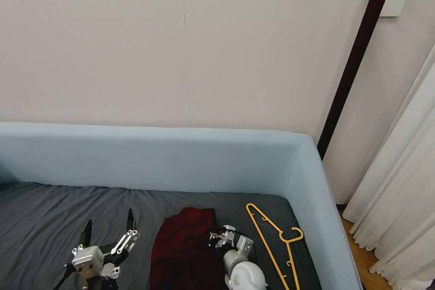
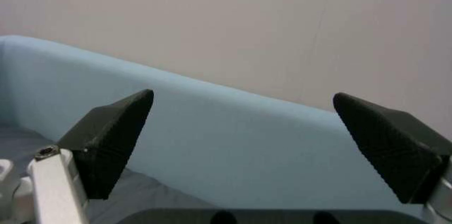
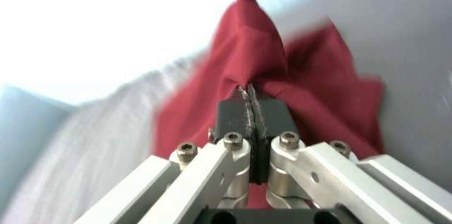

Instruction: Pick up the clothes from the sofa and hang them on the clothes hanger.

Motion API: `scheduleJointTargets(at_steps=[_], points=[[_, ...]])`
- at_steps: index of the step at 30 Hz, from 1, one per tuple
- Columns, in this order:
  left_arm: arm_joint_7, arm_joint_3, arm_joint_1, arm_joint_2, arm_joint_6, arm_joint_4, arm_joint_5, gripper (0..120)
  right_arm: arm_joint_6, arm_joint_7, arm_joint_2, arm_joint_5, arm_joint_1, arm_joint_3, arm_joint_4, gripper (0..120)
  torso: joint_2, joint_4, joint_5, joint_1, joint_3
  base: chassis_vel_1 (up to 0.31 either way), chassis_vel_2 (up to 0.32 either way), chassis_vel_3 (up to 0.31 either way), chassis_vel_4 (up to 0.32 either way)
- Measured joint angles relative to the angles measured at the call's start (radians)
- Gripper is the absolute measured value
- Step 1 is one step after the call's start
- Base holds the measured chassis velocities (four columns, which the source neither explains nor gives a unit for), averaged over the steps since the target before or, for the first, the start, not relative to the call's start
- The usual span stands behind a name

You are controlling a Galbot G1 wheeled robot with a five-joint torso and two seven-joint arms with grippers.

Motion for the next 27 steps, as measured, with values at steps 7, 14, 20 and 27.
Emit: scheduleJointTargets(at_steps=[7, 14, 20, 27], points=[[-0.008, -0.002, -0.007, 0.003, 0.0, 0.008, -0.008, 100, 0.124, -0.068, -0.093, 0.012, 0.039, -0.035, 0.132, 0, 0.0, 0.0, 0.0002, 0.0, 0.0, 0.0, 0.0, 0.0, 0.0], [-0.048, 0.007, -0.004, 0.021, 0.05, -0.023, -0.116, 100, 0.165, -0.077, -0.225, 0.108, 0.203, -0.081, 0.271, 0, 0.0, 0.0, 0.0004, 0.0, 0.0, 0.0, 0.0, 0.0, 0.0], [-0.062, -0.002, -0.005, 0.031, 0.056, -0.037, -0.121, 100, 0.165, -0.063, -0.291, 0.195, 0.399, -0.108, 0.345, 0, 0.0, 0.0001, 0.0001, 0.0, 0.0, 0.0, 0.0, 0.0, 0.0], [-0.071, -0.027, -0.002, 0.047, 0.056, -0.049, -0.129, 100, 0.152, -0.044, -0.315, 0.273, 0.61, -0.076, 0.368, 0, 0.0, 0.0003, 0.0001, 0.0, 0.0, 0.0, 0.0, 0.0, 0.0]])
